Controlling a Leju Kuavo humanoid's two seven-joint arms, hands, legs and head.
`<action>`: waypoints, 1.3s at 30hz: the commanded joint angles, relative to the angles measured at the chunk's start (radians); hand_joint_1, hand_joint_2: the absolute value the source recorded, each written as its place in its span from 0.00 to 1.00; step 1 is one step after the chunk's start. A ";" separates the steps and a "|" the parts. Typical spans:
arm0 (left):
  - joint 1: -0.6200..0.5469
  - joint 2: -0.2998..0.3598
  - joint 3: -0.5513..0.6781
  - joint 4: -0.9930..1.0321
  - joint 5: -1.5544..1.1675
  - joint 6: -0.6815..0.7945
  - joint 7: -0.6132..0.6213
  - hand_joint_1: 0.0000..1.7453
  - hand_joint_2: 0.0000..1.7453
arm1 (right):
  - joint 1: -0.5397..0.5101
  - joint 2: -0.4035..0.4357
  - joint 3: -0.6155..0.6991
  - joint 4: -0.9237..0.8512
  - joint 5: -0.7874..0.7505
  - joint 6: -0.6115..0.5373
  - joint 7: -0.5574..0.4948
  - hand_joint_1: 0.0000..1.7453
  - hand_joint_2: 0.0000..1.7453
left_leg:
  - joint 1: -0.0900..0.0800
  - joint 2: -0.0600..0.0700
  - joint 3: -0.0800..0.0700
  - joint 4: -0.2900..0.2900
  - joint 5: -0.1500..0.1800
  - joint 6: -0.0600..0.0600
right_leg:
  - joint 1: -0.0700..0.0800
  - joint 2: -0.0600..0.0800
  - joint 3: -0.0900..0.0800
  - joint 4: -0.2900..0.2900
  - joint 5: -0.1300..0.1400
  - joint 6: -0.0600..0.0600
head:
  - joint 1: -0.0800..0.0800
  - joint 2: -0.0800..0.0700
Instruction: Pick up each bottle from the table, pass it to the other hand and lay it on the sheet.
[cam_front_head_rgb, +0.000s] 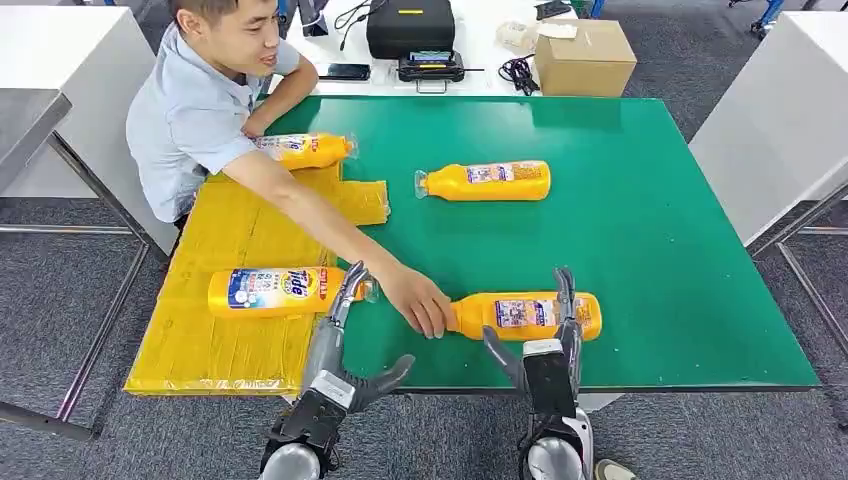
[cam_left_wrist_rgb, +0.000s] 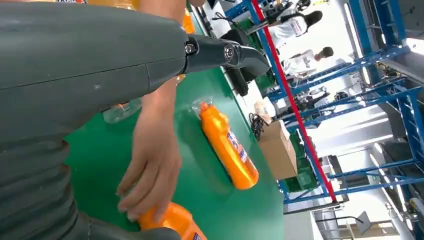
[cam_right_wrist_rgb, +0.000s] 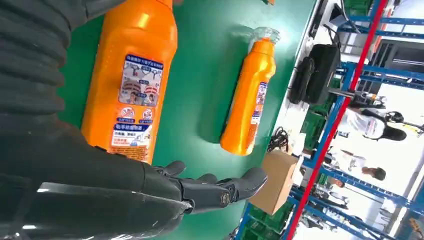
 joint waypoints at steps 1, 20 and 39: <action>0.024 -0.018 0.031 0.032 0.157 -0.011 -0.056 0.00 1.00 | 0.035 -0.009 -0.040 -0.009 0.035 -0.048 0.048 0.00 1.00 | 0.001 0.000 0.003 -0.001 -0.001 -0.001 | 0.001 -0.001 0.003 -0.001 -0.001 -0.002 | 0.000 0.000; -0.110 -0.029 -0.074 0.125 0.440 -0.114 -0.079 0.00 1.00 | -0.150 -0.434 0.022 0.246 0.855 -0.114 0.265 0.00 1.00 | -0.001 0.003 0.001 -0.001 0.000 0.000 | -0.001 0.002 0.001 -0.002 0.002 -0.001 | 0.000 0.000; -0.118 -0.031 -0.131 0.147 0.417 -0.064 -0.082 0.00 1.00 | -0.276 -0.446 0.091 0.449 0.844 -0.056 0.224 0.00 1.00 | 0.000 0.003 0.002 0.000 0.000 -0.001 | 0.001 0.002 0.002 -0.002 0.003 -0.004 | -0.001 0.000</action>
